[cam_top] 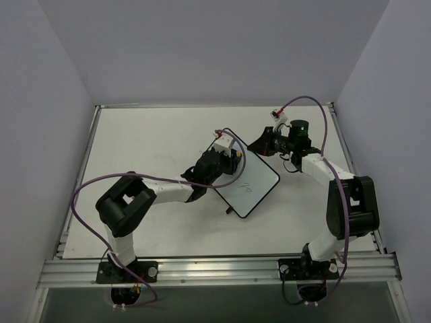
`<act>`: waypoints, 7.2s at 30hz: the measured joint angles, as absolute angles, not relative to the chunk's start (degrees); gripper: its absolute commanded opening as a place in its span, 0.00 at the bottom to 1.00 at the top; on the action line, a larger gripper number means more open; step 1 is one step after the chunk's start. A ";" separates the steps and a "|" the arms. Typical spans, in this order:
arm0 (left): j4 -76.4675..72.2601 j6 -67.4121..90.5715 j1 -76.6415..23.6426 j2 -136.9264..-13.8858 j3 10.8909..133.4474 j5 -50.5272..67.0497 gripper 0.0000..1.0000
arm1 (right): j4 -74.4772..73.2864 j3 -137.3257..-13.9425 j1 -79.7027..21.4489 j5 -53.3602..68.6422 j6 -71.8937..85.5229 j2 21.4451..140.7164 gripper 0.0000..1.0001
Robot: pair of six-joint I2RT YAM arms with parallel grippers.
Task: Erase the whiteboard
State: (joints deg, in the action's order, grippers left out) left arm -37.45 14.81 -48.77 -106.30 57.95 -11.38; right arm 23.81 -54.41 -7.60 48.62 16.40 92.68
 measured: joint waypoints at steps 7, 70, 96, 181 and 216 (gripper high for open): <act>-36.97 12.93 -49.91 -106.30 58.11 -14.26 0.02 | 23.75 -54.41 -7.60 48.60 16.40 92.68 0.00; -63.42 11.03 -69.84 -112.49 47.70 -31.53 0.02 | 23.92 -54.54 -8.21 48.05 15.70 92.66 0.00; -63.22 18.96 -52.25 -110.69 44.07 -30.04 0.02 | 23.77 -54.63 -8.45 47.37 15.05 92.66 0.00; -46.76 19.18 -48.99 -106.96 52.25 -17.15 0.02 | 22.94 -54.85 -9.04 46.26 13.58 92.38 0.00; -38.28 15.86 -38.83 -106.74 57.71 -1.43 0.02 | 22.96 -54.87 -9.13 46.83 13.54 92.33 0.00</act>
